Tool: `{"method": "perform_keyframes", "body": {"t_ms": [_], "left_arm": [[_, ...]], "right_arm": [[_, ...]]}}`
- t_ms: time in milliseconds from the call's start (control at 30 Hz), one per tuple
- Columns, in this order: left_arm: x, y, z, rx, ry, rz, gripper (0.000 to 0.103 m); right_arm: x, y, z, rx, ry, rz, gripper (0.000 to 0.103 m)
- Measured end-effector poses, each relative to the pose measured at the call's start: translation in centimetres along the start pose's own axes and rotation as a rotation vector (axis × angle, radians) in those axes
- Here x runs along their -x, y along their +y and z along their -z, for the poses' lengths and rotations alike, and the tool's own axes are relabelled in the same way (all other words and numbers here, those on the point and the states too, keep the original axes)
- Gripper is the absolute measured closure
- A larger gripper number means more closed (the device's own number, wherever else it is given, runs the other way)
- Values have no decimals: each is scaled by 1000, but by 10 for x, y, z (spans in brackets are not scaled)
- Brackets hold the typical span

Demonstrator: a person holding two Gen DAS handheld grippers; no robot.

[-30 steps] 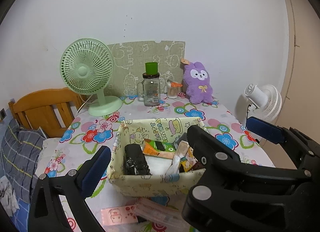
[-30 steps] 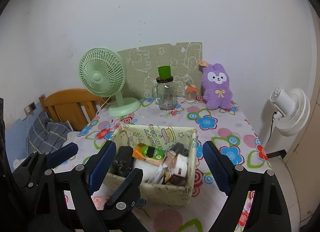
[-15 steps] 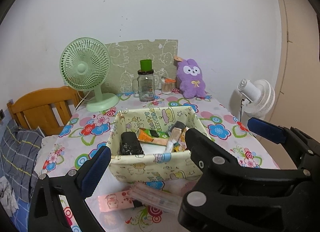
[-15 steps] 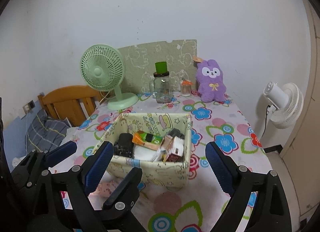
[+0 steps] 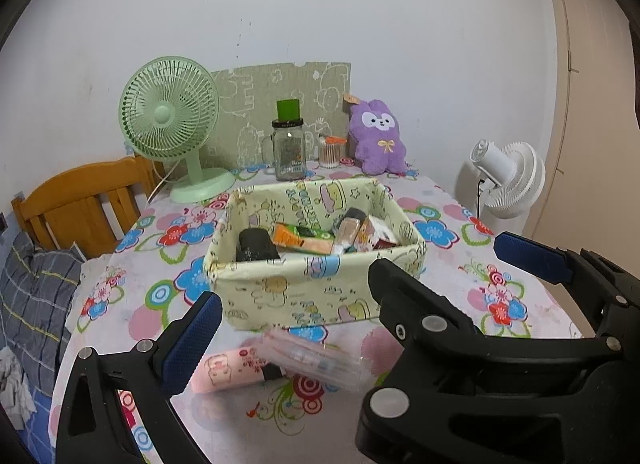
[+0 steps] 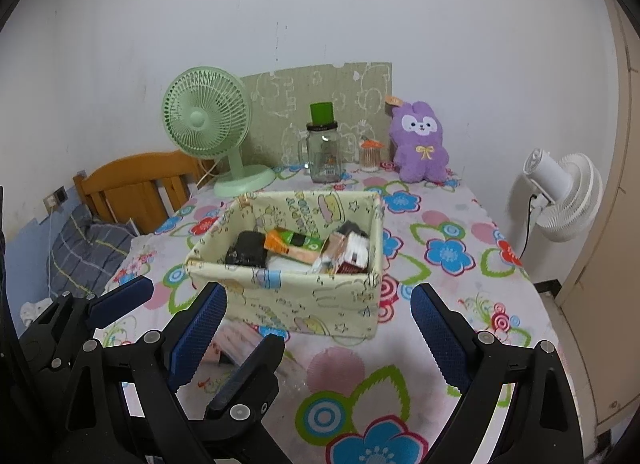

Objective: Organize soft objects
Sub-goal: 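Withdraw both tools from the basket toward the pink packet and plastic tube, then grasp the clear plastic tube bag with the right tool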

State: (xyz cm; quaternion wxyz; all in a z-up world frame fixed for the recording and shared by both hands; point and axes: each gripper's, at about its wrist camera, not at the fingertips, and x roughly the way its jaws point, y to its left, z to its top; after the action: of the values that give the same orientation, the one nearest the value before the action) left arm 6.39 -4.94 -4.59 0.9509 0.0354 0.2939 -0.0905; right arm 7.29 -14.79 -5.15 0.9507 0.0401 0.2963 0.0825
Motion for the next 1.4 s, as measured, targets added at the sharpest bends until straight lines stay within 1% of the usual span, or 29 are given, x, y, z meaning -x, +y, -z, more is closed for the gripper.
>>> {"method": "perform_keyframes", "body": {"t_ms": [433,700,833,933,1100,1400], "left_arm": [[-13,6,25,3,54,-3,0],[-30,13,40,-9,98,-18,0],[-37,20,47,0,126,-24,0],[-45,26,52,17,156,-49,0],[-57,38,59,35,197,-66,1],[-71,53,62,56,233,-74,1]], "right_arm": [[-14,4,26,-8,53,-7,8],[-37,9,42,-12,109,-29,8],[-49,14,46,0,136,-35,8],[-59,18,50,7,159,-46,8],[-74,25,54,21,191,-53,8],[-96,36,56,44,233,-66,8]]}}
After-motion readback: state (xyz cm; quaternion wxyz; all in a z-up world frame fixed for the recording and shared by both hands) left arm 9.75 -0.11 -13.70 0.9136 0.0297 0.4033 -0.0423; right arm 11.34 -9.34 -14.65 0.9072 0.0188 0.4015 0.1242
